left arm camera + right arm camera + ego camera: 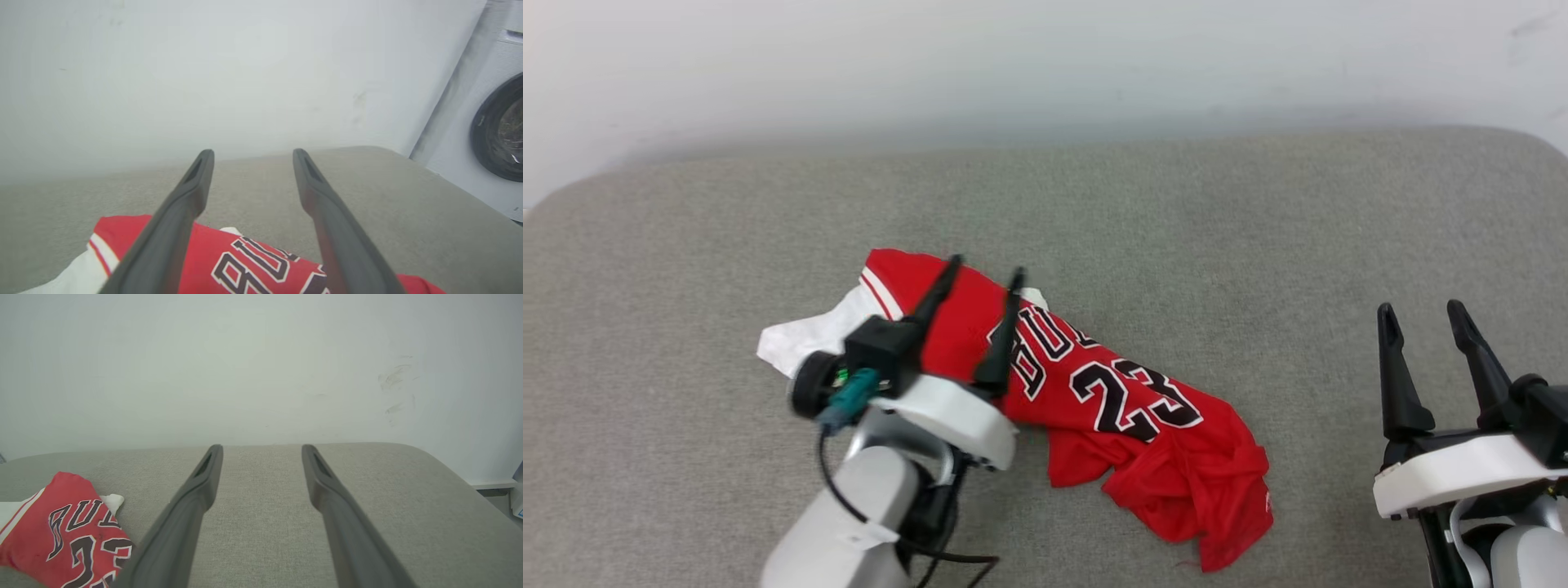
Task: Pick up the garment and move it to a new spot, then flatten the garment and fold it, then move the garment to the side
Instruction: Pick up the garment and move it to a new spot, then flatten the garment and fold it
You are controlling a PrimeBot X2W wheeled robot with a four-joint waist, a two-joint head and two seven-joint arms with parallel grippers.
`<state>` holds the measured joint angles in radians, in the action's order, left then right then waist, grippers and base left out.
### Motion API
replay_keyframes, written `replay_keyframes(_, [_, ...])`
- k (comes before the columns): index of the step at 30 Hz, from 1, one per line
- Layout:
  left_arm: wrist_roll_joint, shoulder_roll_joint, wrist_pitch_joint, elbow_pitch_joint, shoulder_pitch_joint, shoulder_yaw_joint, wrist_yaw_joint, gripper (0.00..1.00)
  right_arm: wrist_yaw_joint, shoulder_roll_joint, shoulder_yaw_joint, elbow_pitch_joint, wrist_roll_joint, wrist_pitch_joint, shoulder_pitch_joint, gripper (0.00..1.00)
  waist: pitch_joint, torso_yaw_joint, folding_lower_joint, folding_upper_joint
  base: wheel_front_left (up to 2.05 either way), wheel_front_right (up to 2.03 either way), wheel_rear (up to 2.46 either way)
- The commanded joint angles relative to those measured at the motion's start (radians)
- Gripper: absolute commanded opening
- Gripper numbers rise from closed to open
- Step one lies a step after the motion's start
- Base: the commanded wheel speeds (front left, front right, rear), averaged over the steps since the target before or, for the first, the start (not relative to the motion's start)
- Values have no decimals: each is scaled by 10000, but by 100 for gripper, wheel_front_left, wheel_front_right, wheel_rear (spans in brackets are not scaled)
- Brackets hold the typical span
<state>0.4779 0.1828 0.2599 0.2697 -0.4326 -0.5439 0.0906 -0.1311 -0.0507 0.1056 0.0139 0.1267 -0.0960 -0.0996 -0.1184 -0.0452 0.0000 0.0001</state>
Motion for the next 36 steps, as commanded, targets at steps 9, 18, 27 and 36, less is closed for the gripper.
replay_keyframes(9, [-157,956,62,-536,1703,1927,753,100,7,4,-11,61,110,270,691,100,817,455,0,-1,0,0,0])
replay_keyframes(18, [-337,1203,56,-753,2715,2446,639,100,7,3,-53,193,83,510,1073,100,1199,575,0,-1,0,0,0])
replay_keyframes(27, [-400,1067,55,-745,2719,2526,570,100,7,3,38,274,150,702,1178,100,1160,582,0,-1,0,0,0])
replay_keyframes(36, [-549,745,56,-1101,2348,2574,329,100,7,6,268,-1168,397,2837,170,100,550,1029,0,-1,0,0,0])
